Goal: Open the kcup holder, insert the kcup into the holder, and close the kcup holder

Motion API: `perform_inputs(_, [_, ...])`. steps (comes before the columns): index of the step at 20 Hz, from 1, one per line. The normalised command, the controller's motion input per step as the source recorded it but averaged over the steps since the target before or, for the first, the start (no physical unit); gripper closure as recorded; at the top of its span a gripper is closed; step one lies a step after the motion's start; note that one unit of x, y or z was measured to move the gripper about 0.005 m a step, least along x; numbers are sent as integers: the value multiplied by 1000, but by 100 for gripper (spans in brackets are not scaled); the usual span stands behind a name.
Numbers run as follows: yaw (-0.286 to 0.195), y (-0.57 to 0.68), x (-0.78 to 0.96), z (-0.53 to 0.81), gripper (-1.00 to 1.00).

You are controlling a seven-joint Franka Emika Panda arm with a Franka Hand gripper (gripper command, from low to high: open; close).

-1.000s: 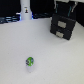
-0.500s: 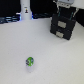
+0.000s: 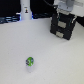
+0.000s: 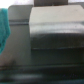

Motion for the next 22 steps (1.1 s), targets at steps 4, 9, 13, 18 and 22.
perform_inputs(4, [0, -1, -391, -387, -100])
perform_inputs(9, [3, 10, -352, -288, -100])
perform_inputs(13, [-11, 31, -137, -37, 100])
perform_inputs(18, [-7, -24, 49, 4, 100])
perform_inputs(22, [-6, -97, 216, 49, 100])
